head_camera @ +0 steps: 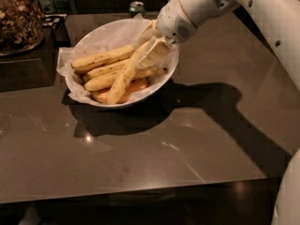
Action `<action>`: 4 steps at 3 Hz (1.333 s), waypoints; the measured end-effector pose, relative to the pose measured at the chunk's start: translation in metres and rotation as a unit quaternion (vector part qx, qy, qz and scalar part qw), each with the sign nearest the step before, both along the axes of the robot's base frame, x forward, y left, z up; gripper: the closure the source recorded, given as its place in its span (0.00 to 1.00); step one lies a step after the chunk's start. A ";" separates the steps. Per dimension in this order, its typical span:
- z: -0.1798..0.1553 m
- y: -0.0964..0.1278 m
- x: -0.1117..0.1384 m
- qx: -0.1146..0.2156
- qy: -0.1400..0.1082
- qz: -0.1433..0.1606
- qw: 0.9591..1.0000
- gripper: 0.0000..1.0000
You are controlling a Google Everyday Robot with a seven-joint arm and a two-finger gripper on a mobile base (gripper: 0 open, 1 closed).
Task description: Pick banana from white bowl
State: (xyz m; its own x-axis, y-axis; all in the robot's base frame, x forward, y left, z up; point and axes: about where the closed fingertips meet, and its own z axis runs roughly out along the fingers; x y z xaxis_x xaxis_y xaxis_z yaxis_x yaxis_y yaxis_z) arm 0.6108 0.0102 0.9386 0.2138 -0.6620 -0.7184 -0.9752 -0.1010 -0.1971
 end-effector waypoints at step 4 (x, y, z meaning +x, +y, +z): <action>0.033 -0.018 -0.016 0.006 -0.026 -0.004 1.000 1.00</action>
Offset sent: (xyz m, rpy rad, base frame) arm -0.0022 -0.0033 0.0075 -0.0171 -0.0196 0.0029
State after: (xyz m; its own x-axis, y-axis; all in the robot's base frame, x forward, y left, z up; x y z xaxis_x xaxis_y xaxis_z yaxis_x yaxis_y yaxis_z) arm 0.5947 -0.0075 0.9715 0.2456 -0.6545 -0.7151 -0.9644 -0.0907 -0.2483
